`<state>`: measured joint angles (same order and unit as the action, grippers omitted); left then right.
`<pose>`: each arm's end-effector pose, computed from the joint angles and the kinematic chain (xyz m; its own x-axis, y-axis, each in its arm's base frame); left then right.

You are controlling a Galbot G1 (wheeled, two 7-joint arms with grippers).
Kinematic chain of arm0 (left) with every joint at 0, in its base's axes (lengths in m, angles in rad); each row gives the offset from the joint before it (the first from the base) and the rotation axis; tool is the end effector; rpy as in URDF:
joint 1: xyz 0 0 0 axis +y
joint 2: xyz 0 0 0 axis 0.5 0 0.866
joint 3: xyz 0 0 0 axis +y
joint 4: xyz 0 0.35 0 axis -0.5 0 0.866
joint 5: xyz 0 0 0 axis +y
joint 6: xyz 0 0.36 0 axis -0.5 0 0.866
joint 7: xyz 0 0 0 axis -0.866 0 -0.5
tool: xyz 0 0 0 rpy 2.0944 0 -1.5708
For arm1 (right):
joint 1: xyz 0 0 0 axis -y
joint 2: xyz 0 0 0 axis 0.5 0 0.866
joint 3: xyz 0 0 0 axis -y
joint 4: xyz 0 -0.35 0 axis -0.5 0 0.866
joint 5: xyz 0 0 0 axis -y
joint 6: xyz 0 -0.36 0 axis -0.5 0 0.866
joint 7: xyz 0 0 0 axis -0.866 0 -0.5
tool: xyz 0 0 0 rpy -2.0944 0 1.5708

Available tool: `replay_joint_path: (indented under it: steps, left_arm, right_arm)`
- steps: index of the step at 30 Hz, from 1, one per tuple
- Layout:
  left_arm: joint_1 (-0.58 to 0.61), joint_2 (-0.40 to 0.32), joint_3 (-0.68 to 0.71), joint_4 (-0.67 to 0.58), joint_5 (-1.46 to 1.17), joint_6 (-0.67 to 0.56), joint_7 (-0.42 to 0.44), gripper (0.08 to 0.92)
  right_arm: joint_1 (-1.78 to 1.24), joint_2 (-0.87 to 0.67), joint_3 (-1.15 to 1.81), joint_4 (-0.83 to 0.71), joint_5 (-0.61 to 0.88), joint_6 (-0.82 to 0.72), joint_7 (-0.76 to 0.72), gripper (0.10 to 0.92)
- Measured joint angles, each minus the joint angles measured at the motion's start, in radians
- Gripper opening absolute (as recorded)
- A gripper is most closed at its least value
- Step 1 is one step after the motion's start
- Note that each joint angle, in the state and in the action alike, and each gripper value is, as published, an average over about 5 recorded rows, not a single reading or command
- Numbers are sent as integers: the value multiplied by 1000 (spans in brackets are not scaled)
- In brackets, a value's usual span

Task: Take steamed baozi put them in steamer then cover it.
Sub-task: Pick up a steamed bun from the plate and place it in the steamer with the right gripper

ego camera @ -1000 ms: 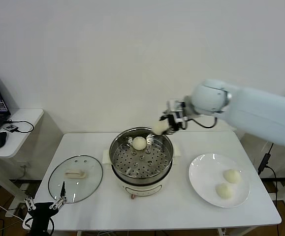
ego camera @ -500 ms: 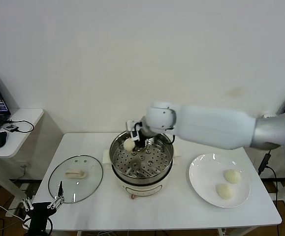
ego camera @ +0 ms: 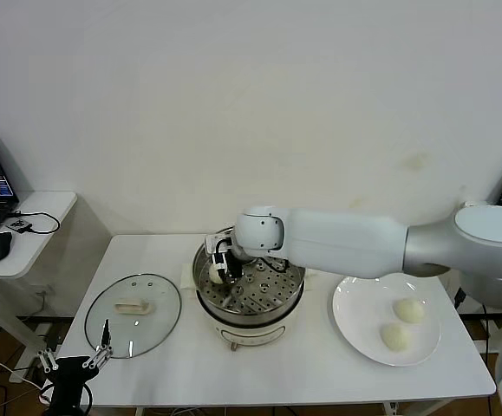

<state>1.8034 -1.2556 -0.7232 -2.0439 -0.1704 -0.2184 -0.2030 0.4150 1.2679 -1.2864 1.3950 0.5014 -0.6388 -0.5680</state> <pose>0.1207 0.1181 -0.3298 -0.9835 -0.1808 -0.0085 -0.1788 0.9630 0.2015 0.4848 0.2055 -0.1373 -0.3238 -0.3382 0.8836 -0.8957 -0.1911 -0.4014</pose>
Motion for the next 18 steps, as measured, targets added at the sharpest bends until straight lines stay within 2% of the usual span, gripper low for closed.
replay_joint_path:
  steps: [8,18]
  left_arm:
    - [1,0,0,-3,0,-1,0,823]
    - [3,0,1,-9,-1,0,0,823]
  right_arm:
    - [11,-15,12,17,14,-1,-1,800]
    - [123,-137,22,101,-3,33,-126,823]
